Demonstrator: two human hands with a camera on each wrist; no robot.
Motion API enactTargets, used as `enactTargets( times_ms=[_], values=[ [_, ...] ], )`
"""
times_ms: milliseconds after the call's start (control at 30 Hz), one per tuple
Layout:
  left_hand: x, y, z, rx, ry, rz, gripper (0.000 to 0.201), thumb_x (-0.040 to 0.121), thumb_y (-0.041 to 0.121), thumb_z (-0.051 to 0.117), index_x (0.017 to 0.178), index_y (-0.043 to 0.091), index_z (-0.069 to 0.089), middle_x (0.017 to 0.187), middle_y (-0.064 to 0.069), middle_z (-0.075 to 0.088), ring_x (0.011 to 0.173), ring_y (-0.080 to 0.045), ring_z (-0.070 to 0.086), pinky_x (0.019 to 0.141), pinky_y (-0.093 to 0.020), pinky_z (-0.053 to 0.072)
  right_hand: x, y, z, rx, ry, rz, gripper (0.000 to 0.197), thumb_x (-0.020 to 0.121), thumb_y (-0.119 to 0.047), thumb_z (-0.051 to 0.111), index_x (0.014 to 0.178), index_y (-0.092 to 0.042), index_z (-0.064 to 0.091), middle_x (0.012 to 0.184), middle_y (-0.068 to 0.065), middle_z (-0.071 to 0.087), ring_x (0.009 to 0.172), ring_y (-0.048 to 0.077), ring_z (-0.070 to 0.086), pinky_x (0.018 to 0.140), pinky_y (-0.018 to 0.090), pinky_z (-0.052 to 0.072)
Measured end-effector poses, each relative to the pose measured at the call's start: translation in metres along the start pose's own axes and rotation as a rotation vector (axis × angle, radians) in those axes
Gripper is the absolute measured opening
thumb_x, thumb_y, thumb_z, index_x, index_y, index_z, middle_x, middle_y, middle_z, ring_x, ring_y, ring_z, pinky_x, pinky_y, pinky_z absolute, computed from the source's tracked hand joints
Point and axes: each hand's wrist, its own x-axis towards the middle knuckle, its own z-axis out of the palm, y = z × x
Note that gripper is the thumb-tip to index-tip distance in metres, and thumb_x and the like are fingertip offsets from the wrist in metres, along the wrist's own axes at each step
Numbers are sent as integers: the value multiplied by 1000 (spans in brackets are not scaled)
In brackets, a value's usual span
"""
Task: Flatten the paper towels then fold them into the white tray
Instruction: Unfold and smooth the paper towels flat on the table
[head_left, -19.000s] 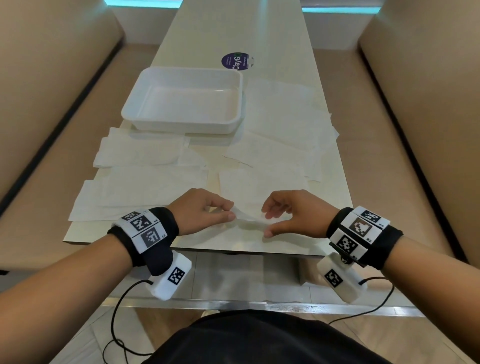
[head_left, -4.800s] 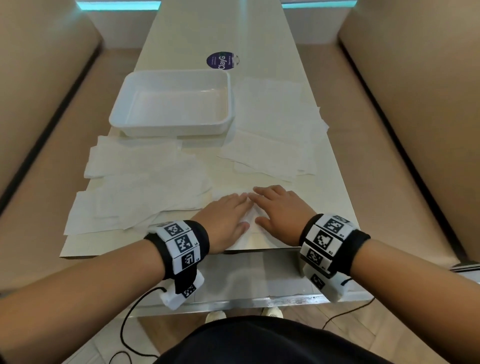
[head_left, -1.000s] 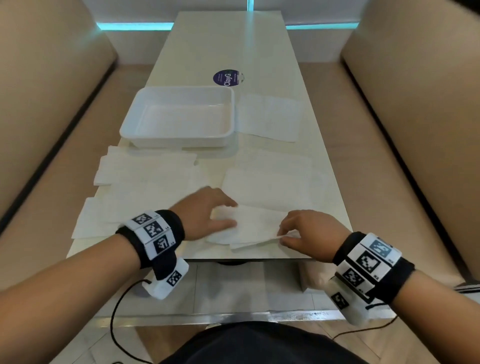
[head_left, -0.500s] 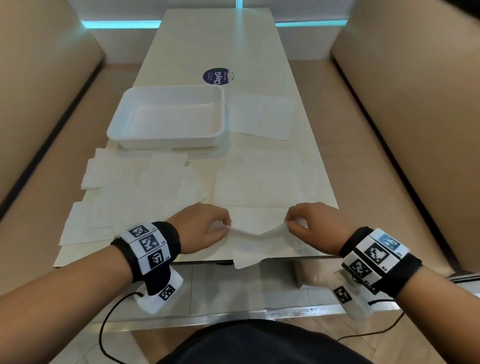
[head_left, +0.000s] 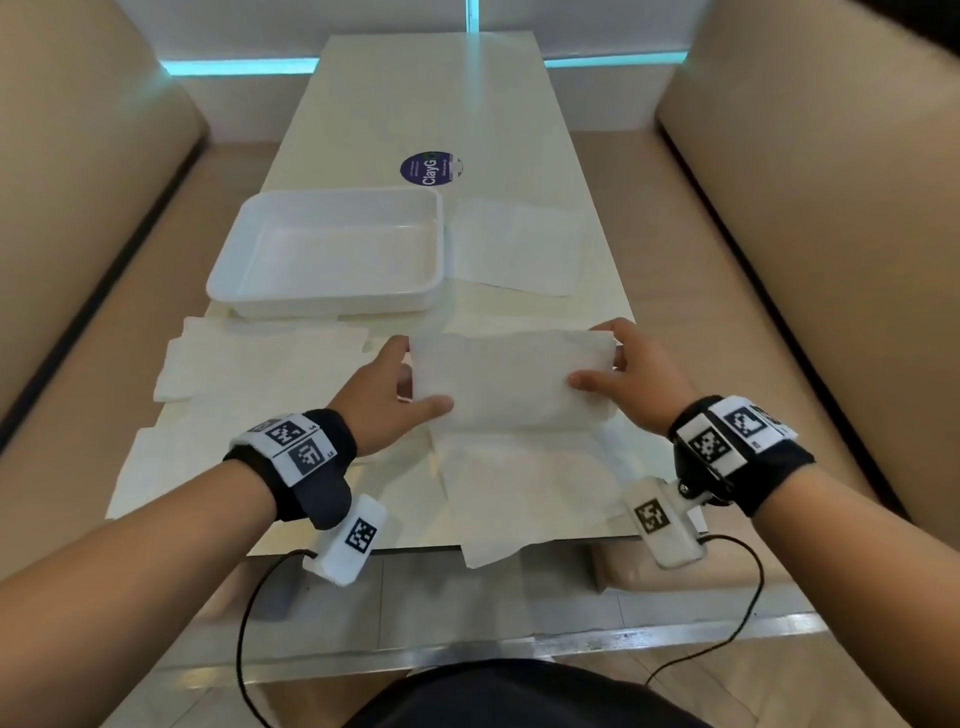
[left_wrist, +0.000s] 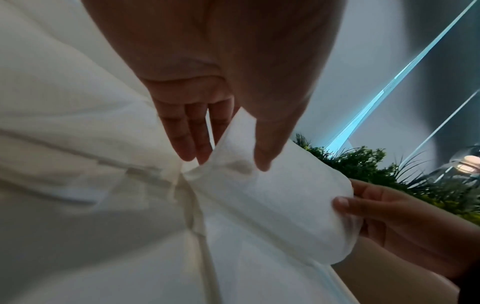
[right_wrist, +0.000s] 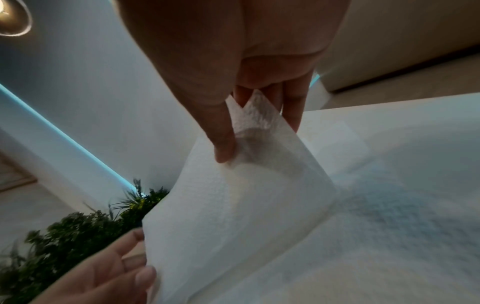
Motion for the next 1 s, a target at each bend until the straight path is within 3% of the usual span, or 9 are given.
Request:
enactTargets(
  times_ms=[67,133,267,400,500,667,833,900,1000],
  values=[
    [3,-8,5,67,5,-14,61,86,30,69,133,21,31,85,-12,70,76,-21,64,70,-29,48,8,2,0,76,-23,33,34,83,-21,72,111,-20,54,90,-2,70,79,12,68,56,14,49],
    [5,-12,8,87,17,-20,56,89,25,65,134,20,32,81,-18,66,70,-24,59,67,-29,44,14,5,0,89,-37,41,29,85,-21,70,109,-19,55,92,2,72,84,19,70,72,30,56],
    [3,-13,8,85,-15,-8,31,89,26,64,116,19,51,92,-15,70,86,-28,65,84,-42,51,10,9,-3,-65,-101,-32,14,86,-21,68,98,-18,62,92,4,71,86,23,68,84,44,53],
    [-10,-10,6,71,-76,56,16,88,21,67,103,21,69,96,11,72,88,-4,67,84,-21,51,-13,12,-8,-111,-223,-75,8,83,-18,72,88,-21,67,84,5,71,79,25,66,79,42,53],
    [-20,-12,5,109,-120,100,6,85,16,71,90,20,73,86,11,73,85,-1,66,77,-12,47,-30,21,-12,-186,-328,-120,15,78,-16,76,88,-25,69,85,-7,71,80,11,65,80,31,53],
    [-25,-24,8,244,-233,40,36,82,0,62,92,32,76,104,23,67,101,6,61,86,-1,39,-47,34,-7,-353,-442,-117,21,79,-11,73,88,-29,72,82,-14,70,79,1,61,71,12,46],
    [-27,-18,9,272,-270,56,26,84,11,66,100,31,72,115,20,63,107,7,55,92,-4,34,-45,36,-5,-381,-383,-95,24,68,-15,81,79,-30,66,76,-10,68,74,11,61,68,24,49],
    [-27,-18,8,298,-297,57,29,85,18,67,112,29,70,118,23,60,110,6,53,95,-8,34,-44,32,-4,-412,-380,-86,30,64,-18,84,79,-32,63,75,-7,66,69,9,58,64,23,46],
    [-28,-21,8,362,-336,93,31,89,13,60,110,34,67,126,21,59,120,0,53,103,-15,35,-45,29,-3,-427,-411,-70,35,61,-22,86,85,-33,63,74,-5,64,62,2,53,59,17,42]
  ],
)
